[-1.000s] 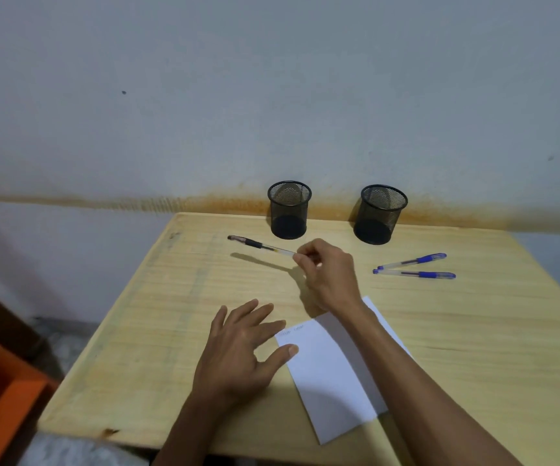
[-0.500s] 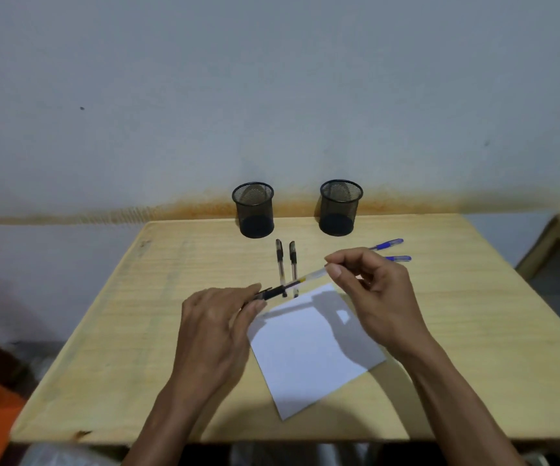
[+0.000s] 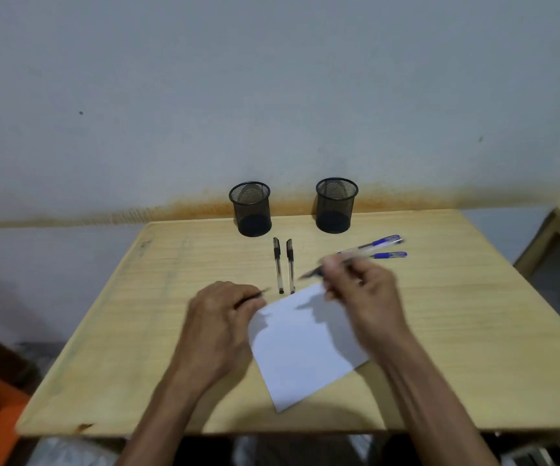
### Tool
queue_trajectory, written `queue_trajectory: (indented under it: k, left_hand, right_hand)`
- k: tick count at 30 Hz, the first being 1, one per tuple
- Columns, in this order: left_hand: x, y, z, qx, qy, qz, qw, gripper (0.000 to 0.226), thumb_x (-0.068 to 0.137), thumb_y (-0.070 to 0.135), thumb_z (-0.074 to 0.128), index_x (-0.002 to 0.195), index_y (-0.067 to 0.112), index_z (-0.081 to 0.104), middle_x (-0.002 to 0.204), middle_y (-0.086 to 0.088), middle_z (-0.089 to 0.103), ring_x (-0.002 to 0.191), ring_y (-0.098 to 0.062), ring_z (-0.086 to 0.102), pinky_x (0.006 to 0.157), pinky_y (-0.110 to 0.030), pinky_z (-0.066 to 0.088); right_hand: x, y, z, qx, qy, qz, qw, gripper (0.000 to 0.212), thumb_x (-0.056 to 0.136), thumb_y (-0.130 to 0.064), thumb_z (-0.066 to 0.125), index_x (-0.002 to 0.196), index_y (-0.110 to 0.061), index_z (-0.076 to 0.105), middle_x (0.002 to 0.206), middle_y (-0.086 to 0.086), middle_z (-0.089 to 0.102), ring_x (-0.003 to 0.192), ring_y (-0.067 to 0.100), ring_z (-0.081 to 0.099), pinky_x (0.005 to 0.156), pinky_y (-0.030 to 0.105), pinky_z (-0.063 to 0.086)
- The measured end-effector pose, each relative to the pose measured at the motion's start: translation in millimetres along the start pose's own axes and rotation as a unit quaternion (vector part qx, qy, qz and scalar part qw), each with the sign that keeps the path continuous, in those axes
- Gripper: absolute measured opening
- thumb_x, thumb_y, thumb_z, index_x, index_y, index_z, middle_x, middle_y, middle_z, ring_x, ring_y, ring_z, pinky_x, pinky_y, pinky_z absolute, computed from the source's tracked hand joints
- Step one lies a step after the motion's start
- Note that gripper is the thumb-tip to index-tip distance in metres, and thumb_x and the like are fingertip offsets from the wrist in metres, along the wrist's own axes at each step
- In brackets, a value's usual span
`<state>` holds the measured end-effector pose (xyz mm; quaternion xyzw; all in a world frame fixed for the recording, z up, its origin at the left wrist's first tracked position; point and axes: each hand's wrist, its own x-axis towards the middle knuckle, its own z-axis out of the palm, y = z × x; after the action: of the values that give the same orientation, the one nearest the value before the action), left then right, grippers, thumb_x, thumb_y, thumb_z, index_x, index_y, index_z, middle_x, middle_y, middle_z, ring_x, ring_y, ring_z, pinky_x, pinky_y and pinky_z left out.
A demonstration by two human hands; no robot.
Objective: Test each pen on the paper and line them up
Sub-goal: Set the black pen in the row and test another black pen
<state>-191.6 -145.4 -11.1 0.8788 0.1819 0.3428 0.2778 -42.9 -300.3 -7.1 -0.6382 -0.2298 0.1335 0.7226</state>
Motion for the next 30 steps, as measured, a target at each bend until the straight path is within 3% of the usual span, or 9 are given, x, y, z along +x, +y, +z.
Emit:
queue_trajectory:
  k: [2, 4, 8, 14, 17, 21, 23, 26, 30]
  left_hand:
    - [1.8, -19.7, -20.6, -0.007, 0.022, -0.087, 0.996, 0.007, 0.085, 0.014, 0.075, 0.082, 0.020, 0.077, 0.075, 0.020, 0.071, 0.075, 0.007, 0.063, 0.065, -0.005, 0.040]
    - [2.1, -38.1, -33.6, 0.016, 0.017, -0.124, 0.992, 0.004, 0.084, 0.019, 0.076, 0.086, 0.021, 0.078, 0.075, 0.028, 0.068, 0.075, 0.016, 0.058, 0.062, -0.002, 0.037]
    - [1.0, -53.9, -21.1, 0.020, 0.031, -0.151, 0.988, 0.012, 0.085, 0.016, 0.074, 0.097, 0.016, 0.076, 0.078, 0.020, 0.067, 0.081, 0.017, 0.058, 0.065, 0.000, 0.037]
    - [10.5, -73.4, -1.0, 0.060, 0.022, -0.194, 0.979, 0.003, 0.088, 0.020, 0.070, 0.087, 0.017, 0.068, 0.072, 0.009, 0.068, 0.072, -0.012, 0.064, 0.064, -0.016, 0.045]
    - [21.4, -90.2, 3.7, 0.140, 0.004, -0.191, 0.971, 0.007, 0.087, 0.024, 0.069, 0.083, 0.019, 0.072, 0.082, 0.003, 0.072, 0.083, -0.025, 0.065, 0.079, -0.038, 0.049]
    - [20.8, -103.3, 11.2, 0.174, -0.017, -0.185, 0.967, 0.017, 0.088, 0.025, 0.069, 0.075, 0.013, 0.070, 0.079, 0.000, 0.071, 0.084, -0.030, 0.064, 0.074, -0.040, 0.047]
    - [15.3, -105.6, 13.7, 0.162, -0.006, -0.187, 0.969, 0.017, 0.087, 0.028, 0.069, 0.087, 0.011, 0.071, 0.088, -0.004, 0.072, 0.091, -0.034, 0.064, 0.079, -0.043, 0.050]
    - [1.9, -95.0, 16.3, 0.121, 0.037, -0.169, 0.977, 0.036, 0.087, 0.037, 0.069, 0.116, 0.016, 0.066, 0.115, -0.001, 0.069, 0.111, -0.029, 0.059, 0.093, -0.048, 0.047]
    - [-18.0, -73.7, 22.6, 0.033, -0.002, -0.042, 0.999, 0.037, 0.085, 0.041, 0.067, 0.116, 0.021, 0.068, 0.119, 0.007, 0.067, 0.114, -0.012, 0.056, 0.097, -0.042, 0.047]
  right_hand:
    - [20.0, -11.7, -27.7, 0.024, 0.050, -0.017, 0.998, 0.012, 0.094, -0.018, 0.069, 0.086, -0.010, 0.074, 0.065, -0.004, 0.068, 0.060, 0.009, 0.060, 0.063, 0.020, 0.052]
    - [29.4, -16.1, -36.3, 0.008, 0.035, -0.026, 0.999, 0.010, 0.094, -0.016, 0.070, 0.086, -0.011, 0.075, 0.067, -0.003, 0.071, 0.065, 0.011, 0.063, 0.064, 0.023, 0.055]
    - [19.2, 3.2, -12.2, -0.031, -0.001, 0.009, 0.999, 0.008, 0.094, -0.018, 0.070, 0.093, -0.013, 0.076, 0.068, -0.004, 0.073, 0.070, 0.010, 0.070, 0.069, 0.026, 0.058]
    - [2.9, 22.7, -1.9, -0.031, 0.007, 0.060, 0.998, 0.007, 0.093, -0.019, 0.072, 0.093, -0.014, 0.077, 0.071, -0.003, 0.075, 0.068, 0.008, 0.070, 0.072, 0.029, 0.058]
    - [-1.7, 23.0, -3.1, -0.042, 0.010, 0.063, 0.997, 0.007, 0.093, -0.017, 0.071, 0.090, -0.014, 0.077, 0.068, -0.007, 0.074, 0.064, 0.005, 0.069, 0.067, 0.024, 0.056]
    - [-6.4, 27.5, -4.0, -0.054, 0.010, 0.072, 0.996, 0.008, 0.093, -0.016, 0.071, 0.090, -0.012, 0.076, 0.069, -0.004, 0.075, 0.063, 0.006, 0.069, 0.065, 0.022, 0.055]
    - [-9.7, 30.7, 0.0, -0.054, 0.010, 0.078, 0.995, 0.009, 0.094, -0.017, 0.070, 0.091, -0.010, 0.076, 0.073, 0.001, 0.077, 0.066, 0.011, 0.072, 0.065, 0.023, 0.057]
    - [-12.9, 30.8, 12.0, -0.028, -0.001, 0.078, 0.997, 0.008, 0.094, -0.012, 0.069, 0.096, -0.004, 0.071, 0.078, 0.008, 0.079, 0.073, 0.018, 0.077, 0.065, 0.024, 0.061]
    - [-4.7, 28.1, 33.4, -0.063, -0.020, 0.028, 0.997, 0.016, 0.082, 0.000, 0.079, 0.088, -0.006, 0.065, 0.082, 0.009, 0.077, 0.078, 0.022, 0.076, 0.070, 0.033, 0.064]
